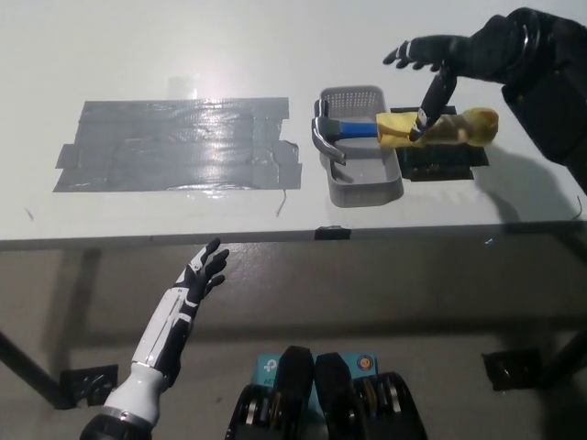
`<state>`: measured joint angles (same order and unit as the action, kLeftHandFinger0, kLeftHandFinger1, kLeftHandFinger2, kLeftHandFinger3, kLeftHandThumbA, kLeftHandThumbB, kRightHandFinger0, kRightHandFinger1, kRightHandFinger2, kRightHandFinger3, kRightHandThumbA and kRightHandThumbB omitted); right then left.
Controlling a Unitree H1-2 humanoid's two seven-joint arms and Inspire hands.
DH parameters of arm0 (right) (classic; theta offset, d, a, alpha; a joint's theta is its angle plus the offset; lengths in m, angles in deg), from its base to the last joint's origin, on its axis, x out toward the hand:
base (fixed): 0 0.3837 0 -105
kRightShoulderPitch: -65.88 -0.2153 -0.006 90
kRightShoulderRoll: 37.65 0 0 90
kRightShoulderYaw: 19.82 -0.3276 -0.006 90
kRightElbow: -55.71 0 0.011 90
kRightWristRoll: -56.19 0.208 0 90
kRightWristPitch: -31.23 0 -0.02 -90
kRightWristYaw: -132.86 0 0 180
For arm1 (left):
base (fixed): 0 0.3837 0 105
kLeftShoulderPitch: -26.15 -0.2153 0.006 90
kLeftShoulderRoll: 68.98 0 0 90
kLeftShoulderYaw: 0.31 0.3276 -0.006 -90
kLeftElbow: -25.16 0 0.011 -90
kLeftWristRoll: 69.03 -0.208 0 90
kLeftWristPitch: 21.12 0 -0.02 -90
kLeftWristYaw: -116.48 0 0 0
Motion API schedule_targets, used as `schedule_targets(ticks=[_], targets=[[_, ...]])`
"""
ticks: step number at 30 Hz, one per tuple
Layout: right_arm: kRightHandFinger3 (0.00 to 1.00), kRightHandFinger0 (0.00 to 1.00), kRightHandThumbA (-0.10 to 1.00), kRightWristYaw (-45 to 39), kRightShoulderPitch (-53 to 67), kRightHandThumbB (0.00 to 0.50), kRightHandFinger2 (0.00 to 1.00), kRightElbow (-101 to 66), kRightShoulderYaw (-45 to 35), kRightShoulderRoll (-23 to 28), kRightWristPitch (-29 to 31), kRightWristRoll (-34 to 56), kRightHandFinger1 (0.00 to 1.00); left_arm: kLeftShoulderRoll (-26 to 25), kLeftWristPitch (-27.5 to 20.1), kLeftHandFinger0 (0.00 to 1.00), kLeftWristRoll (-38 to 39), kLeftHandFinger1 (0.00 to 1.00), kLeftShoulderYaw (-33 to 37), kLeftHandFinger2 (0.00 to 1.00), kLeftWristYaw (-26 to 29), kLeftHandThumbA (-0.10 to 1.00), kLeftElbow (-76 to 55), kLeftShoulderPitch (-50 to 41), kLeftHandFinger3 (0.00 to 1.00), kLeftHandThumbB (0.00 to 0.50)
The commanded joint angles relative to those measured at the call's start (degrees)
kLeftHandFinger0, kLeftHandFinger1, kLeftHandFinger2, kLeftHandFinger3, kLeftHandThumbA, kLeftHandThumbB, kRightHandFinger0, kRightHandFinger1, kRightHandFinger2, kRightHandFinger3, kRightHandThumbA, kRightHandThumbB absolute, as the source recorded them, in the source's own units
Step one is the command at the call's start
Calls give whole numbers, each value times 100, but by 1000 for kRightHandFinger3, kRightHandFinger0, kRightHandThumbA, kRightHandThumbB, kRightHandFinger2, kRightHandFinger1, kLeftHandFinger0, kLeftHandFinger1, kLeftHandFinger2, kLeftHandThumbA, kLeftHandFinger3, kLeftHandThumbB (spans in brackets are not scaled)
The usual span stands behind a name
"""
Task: The robot picks the hammer placed on top of the gray container with right hand and places it on the grey area of the desk
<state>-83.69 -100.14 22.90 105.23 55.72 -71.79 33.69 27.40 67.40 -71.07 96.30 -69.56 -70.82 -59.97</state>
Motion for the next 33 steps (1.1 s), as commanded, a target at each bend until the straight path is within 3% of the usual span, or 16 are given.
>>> schedule_targets(ticks=[1, 8, 13, 25, 28, 33], targets=[[1000, 1000, 1000, 102, -248, 335, 1000, 40, -21, -72, 16, -251, 1000, -98, -23, 1000, -86, 1000, 38, 1000, -147, 1000, -194, 71, 1000, 206], [1000, 1000, 1000, 188, -274, 320, 1000, 312, -51, -89, 169, -363, 1000, -134, -20, 1000, -57, 1000, 4, 1000, -188, 1000, -195, 120, 1000, 206], [1000, 1000, 1000, 179, -220, 348, 1000, 389, -38, -120, 182, -442, 1000, -124, -78, 1000, -52, 1000, -6, 1000, -211, 1000, -173, 102, 1000, 190], [1000, 1000, 1000, 206, -155, 351, 1000, 619, 1, -214, 204, -579, 1000, -119, 3, 1000, -48, 1000, -21, 1000, -209, 1000, -235, 98, 1000, 204], [1000, 1000, 1000, 228, -108, 394, 1000, 672, 3, -256, 236, -614, 1000, -125, -4, 1000, -29, 1000, -31, 1000, -213, 1000, -236, 92, 1000, 187], [1000, 1000, 1000, 259, -16, 358, 1000, 739, -89, -332, 224, -570, 1000, -136, -16, 1000, -2, 1000, -39, 1000, -234, 1000, -239, 75, 1000, 189]])
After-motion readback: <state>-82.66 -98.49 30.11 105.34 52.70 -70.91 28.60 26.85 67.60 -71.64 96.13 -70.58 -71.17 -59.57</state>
